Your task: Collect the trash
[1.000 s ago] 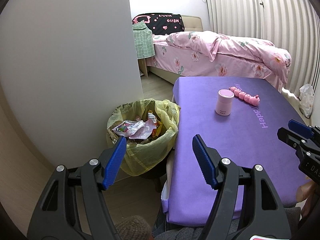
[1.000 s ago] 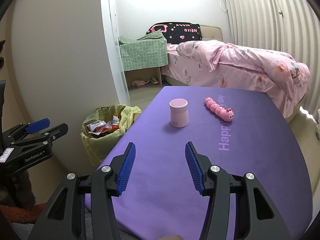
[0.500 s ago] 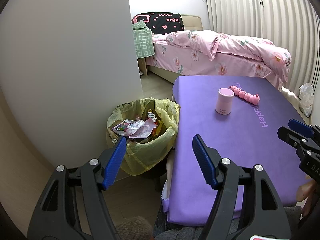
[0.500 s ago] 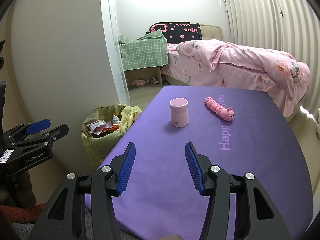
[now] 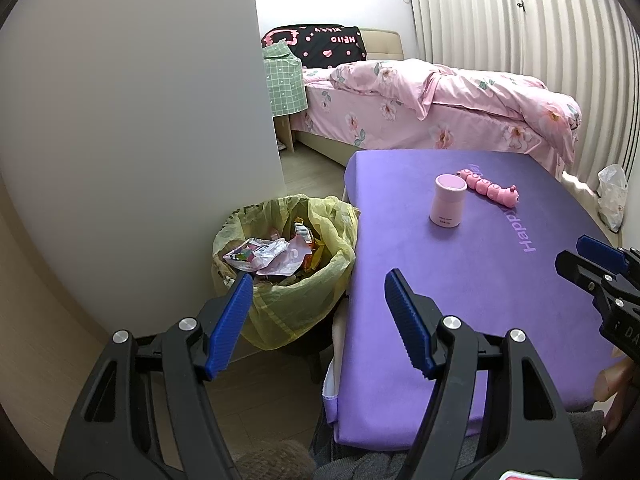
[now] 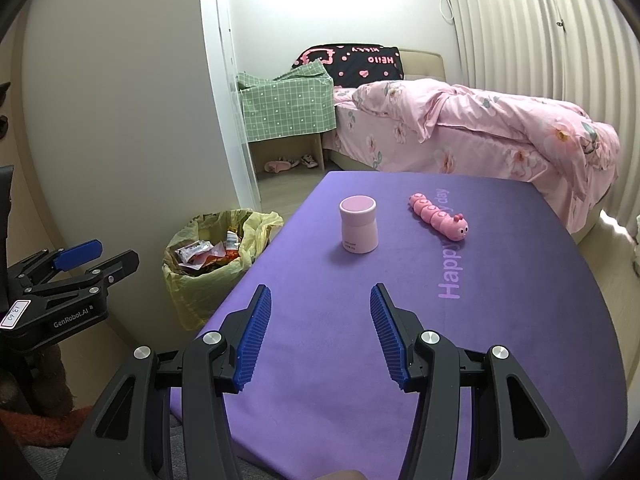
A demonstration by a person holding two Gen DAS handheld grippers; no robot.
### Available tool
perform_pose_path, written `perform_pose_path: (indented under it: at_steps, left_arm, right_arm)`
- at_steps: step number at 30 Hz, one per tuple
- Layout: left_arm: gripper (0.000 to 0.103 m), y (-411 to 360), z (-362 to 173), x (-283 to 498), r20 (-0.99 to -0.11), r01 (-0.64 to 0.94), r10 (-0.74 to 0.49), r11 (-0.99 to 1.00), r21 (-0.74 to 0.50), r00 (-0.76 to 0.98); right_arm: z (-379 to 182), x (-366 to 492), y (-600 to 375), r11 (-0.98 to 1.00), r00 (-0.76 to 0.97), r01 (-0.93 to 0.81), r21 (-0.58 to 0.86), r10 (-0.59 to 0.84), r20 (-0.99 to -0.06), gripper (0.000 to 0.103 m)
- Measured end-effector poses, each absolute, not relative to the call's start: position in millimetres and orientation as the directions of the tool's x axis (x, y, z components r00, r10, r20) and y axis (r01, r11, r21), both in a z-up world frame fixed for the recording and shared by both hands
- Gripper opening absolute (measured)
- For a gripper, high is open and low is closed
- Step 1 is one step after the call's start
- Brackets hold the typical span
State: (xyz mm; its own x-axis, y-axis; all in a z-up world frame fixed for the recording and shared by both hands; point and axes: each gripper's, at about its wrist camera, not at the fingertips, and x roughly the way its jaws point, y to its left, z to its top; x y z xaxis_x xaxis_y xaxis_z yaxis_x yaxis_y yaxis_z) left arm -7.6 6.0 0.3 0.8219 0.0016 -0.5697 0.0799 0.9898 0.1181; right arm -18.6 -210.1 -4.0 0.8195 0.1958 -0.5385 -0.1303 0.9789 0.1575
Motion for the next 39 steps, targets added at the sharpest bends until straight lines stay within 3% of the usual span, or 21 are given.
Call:
perform_pose_path:
  at_steps: [39]
  left_arm:
    - [0.065, 10.6, -0.6, -5.6, -0.579, 0.072, -0.002, 0.993, 0.099, 0.816]
  right_arm:
    - [-4.3, -20.1, -208.8, 0.979, 0.82, -0.131, 0.157, 0.196, -0.538, 0.049]
